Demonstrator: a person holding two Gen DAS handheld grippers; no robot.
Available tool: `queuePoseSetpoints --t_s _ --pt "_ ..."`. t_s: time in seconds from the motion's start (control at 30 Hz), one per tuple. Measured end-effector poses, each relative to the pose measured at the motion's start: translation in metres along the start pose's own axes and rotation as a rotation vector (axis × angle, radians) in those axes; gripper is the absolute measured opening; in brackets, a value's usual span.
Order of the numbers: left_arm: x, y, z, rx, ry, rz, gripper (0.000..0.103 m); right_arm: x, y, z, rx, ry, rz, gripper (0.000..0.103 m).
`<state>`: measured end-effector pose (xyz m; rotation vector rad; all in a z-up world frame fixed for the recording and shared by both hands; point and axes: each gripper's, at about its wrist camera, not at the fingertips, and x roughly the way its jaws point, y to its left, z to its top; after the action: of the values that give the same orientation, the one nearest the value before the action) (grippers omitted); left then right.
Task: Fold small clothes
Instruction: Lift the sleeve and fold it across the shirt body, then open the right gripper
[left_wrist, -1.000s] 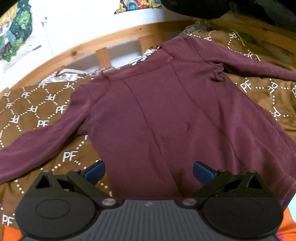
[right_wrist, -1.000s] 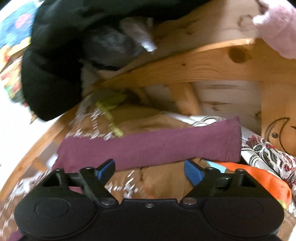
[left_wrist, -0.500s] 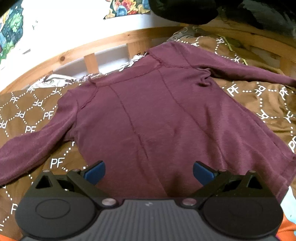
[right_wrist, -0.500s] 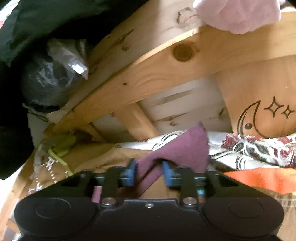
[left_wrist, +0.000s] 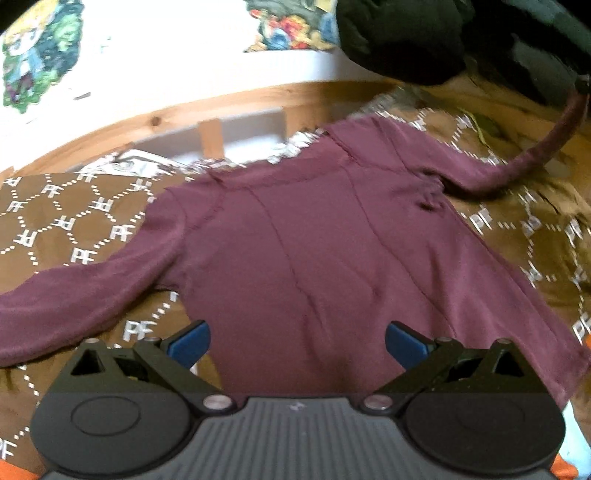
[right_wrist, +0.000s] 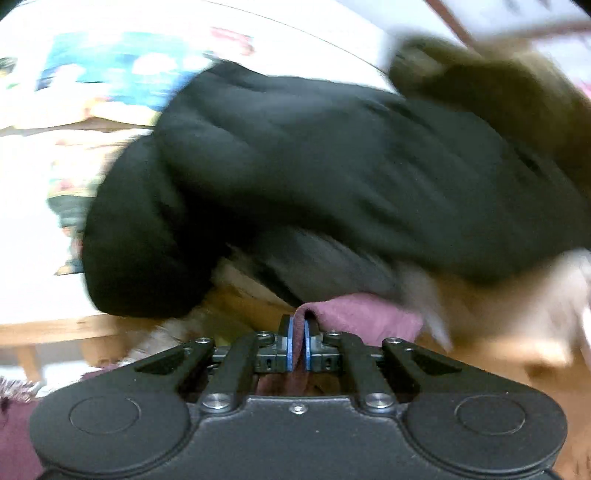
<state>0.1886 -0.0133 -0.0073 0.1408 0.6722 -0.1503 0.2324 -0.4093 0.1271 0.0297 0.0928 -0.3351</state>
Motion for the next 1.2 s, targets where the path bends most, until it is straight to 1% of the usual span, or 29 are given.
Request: queuePoseSetpoints --t_s 0.1,0.2,0.33,0.4,0.47,0.53,0.63,0.7,0.73,0.8,1.0,1.17,1.2 --pt "-0.003 0.014 0.006 -0.026 -0.023 0.032 0.103 0.001 0.039 0.013 -0.144 -0.078 0.106 0.005" --pt "-0.005 0.03 0.011 -0.058 -0.044 0.067 0.103 -0.006 0.082 0.015 -0.271 -0.138 0.239 0.005" --pt "-0.006 0.052 0.014 -0.112 -0.05 0.109 0.103 -0.025 0.14 -0.002 -0.468 -0.198 0.43 0.005" --pt "-0.006 0.062 0.014 -0.139 -0.048 0.122 0.103 -0.04 0.164 -0.016 -0.541 -0.223 0.503 0.005" --pt "-0.007 0.071 0.013 -0.163 -0.049 0.132 0.103 -0.056 0.185 -0.033 -0.607 -0.22 0.577 0.005" --pt "-0.009 0.079 0.011 -0.179 -0.05 0.14 0.103 -0.068 0.203 -0.051 -0.676 -0.208 0.652 0.005" --pt "-0.011 0.087 0.007 -0.181 -0.045 0.154 0.103 -0.089 0.223 -0.083 -0.814 -0.165 0.769 0.005" --pt "-0.012 0.091 0.004 -0.181 -0.043 0.163 0.103 -0.095 0.242 -0.1 -0.887 -0.133 0.831 0.005" --pt "-0.013 0.093 0.003 -0.182 -0.042 0.165 0.103 -0.1 0.244 -0.108 -0.914 -0.125 0.857 0.005" --pt "-0.013 0.095 0.0 -0.189 -0.04 0.168 0.103 -0.108 0.246 -0.123 -0.954 -0.101 0.899 0.005" --pt "-0.014 0.101 -0.002 -0.207 -0.04 0.168 0.103 -0.115 0.254 -0.147 -1.073 -0.02 1.002 0.005" --pt "-0.016 0.104 -0.003 -0.229 -0.055 0.152 0.103 -0.121 0.251 -0.161 -1.167 0.046 1.057 0.005" --pt "-0.017 0.105 -0.003 -0.235 -0.059 0.147 0.103 -0.123 0.248 -0.162 -1.171 0.053 1.063 0.01"
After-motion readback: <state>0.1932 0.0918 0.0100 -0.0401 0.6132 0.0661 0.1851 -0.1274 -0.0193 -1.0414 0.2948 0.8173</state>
